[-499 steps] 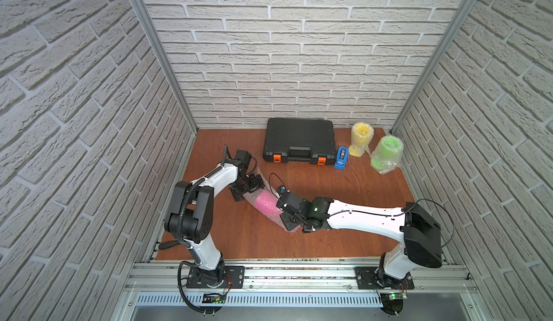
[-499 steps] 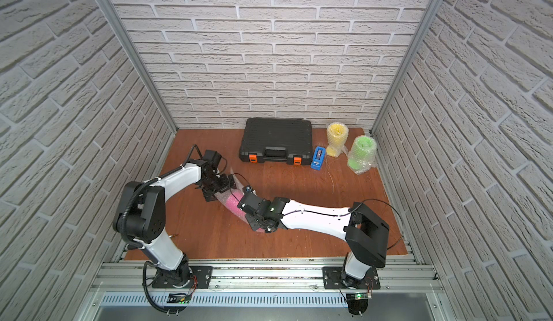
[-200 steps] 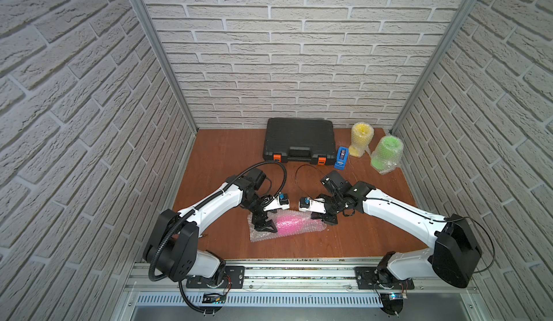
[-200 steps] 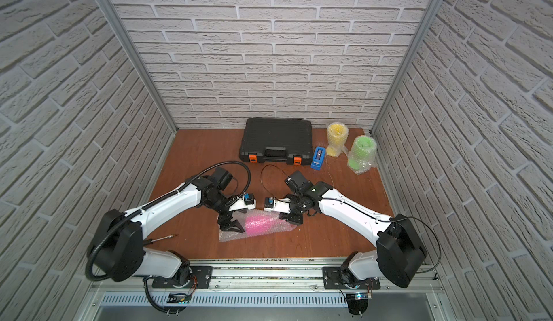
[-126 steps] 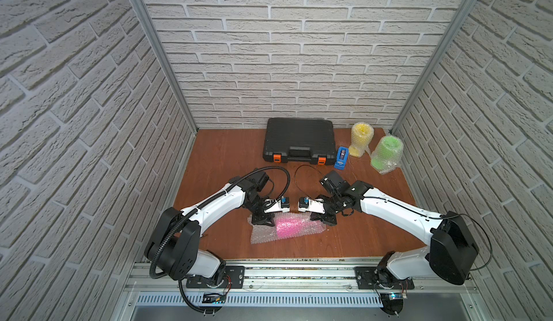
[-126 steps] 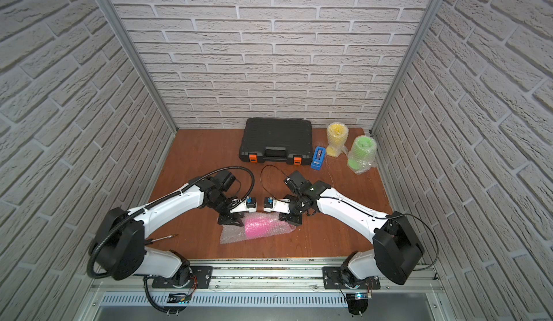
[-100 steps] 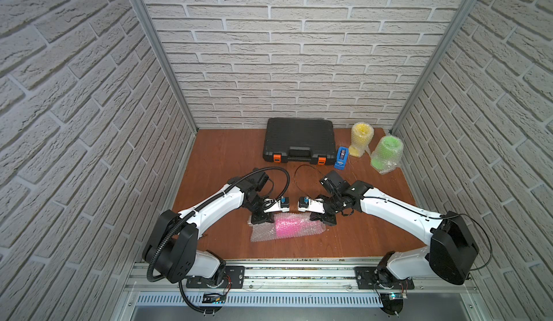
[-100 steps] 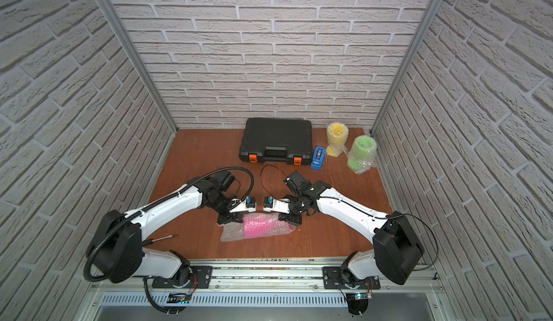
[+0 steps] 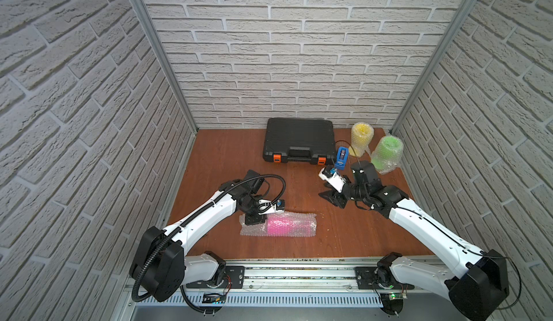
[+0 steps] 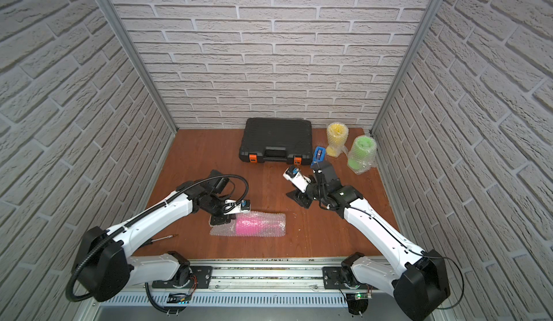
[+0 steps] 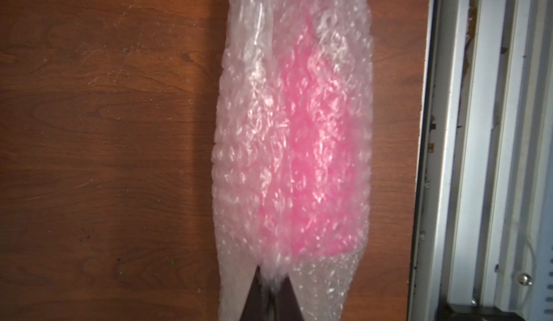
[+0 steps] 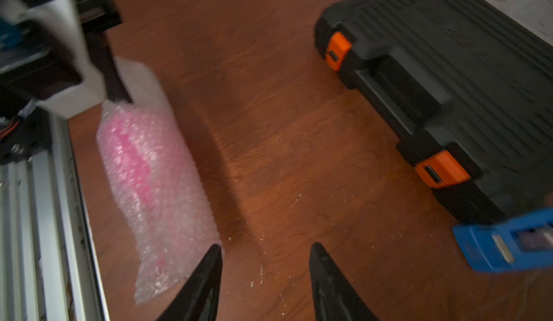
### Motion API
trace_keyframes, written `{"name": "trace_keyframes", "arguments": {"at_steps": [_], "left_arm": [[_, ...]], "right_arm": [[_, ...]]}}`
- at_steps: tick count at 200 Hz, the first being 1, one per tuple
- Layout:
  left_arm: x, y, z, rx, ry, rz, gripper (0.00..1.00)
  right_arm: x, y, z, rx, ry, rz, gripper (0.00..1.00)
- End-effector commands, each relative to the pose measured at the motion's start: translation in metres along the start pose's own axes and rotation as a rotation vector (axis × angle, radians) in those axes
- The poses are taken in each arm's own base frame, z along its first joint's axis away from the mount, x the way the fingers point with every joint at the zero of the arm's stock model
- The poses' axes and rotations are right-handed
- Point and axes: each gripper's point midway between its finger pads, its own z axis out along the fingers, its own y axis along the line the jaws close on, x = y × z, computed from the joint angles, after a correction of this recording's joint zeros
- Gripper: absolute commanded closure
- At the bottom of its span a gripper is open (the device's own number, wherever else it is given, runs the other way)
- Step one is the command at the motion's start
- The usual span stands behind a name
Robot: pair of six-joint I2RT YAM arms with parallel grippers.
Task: Wrap wine glasses in bubble wrap
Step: Adjust the bubble wrap at the center of the board, then pull the tape from the tape cutter.
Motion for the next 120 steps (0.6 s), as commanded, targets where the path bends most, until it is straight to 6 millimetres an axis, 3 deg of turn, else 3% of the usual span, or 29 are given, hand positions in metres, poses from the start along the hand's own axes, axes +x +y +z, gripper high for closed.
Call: {"name": "trace_keyframes", "arguments": {"at_steps": [1,26,47,60,79,120], "left_arm": [[0.009,-0.006,0.001,0.003,0.035,0.01,0.94],[0.007,-0.008,0.002,0.002,0.031,0.017,0.94],[0.007,-0.008,0.002,-0.007,0.024,0.022,0.94],[0.007,-0.008,0.001,-0.011,0.023,0.025,0.94],[0.005,-0.008,0.001,-0.015,0.015,0.028,0.94],[0.005,-0.009,0.002,-0.016,0.01,0.03,0.94]], "right_arm": [[-0.012,-0.066,-0.003,0.235,-0.105,0.424,0.56],[0.01,-0.12,0.001,0.376,-0.015,0.723,0.69],[0.019,-0.149,0.017,0.364,-0.011,0.851,0.63],[0.021,-0.166,0.028,0.351,-0.013,0.902,0.62],[0.026,-0.189,0.043,0.385,0.025,0.948,0.68],[0.02,-0.221,0.068,0.439,0.047,0.963,0.7]]}}
